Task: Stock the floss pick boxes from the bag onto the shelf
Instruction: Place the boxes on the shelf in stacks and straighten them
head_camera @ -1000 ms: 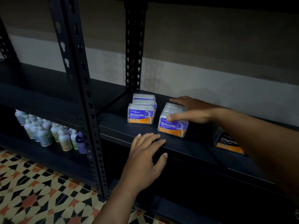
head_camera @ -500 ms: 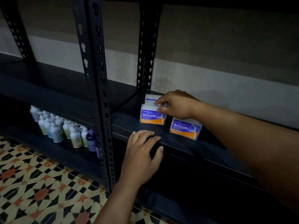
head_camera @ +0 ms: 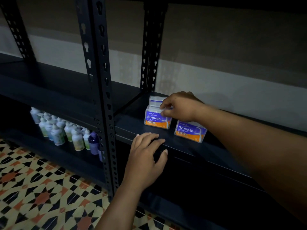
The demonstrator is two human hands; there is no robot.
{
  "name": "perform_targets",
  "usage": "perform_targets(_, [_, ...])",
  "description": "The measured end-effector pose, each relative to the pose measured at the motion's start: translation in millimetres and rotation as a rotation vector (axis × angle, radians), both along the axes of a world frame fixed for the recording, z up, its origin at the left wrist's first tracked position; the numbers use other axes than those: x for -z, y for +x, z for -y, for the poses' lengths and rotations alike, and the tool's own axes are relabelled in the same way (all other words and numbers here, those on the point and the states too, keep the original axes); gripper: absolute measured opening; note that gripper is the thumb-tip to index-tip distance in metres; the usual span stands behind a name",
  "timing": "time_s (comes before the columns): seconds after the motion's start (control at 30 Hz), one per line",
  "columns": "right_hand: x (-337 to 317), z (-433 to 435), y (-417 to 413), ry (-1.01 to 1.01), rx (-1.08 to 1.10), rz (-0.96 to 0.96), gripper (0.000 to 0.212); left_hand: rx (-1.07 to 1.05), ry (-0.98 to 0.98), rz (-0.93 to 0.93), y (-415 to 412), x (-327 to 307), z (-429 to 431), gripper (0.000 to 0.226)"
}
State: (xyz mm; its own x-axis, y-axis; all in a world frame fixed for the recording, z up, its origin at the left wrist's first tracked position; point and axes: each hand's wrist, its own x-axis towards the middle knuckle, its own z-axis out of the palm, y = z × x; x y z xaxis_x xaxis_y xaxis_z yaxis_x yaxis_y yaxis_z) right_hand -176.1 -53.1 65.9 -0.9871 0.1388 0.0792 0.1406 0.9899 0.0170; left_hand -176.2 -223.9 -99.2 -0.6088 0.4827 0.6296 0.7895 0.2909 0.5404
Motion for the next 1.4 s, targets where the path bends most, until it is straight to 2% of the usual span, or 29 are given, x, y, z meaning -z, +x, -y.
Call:
perform_targets(0.73, [-5.3, -10.2, 17.7, -0.091, 0.016, -0.001, 0.039, -0.012, 0.016, 0.004, 0.3, 2.1, -0.8, 0.037])
perform_targets(0.87, [-6.7, -16.9, 5.5, -0.219, 0.053, -0.090, 0.022, -0.012, 0.015, 0.001, 0.8, 1.1, -0.9, 0.036])
perform_targets(1.1, [-3.8, -30.2, -20.6, -0.206, 0.085, 0.025, 0.026, -0.015, 0.017, 0.005, 0.6, 0.6, 0.0, 0.033])
perform_targets(1.4, [0.4, -42.2, -20.0, -0.217, 0.091, -0.049, 0.011, -0.029, 0.026, 0.005, 0.9, 0.2, -2.6, 0.032])
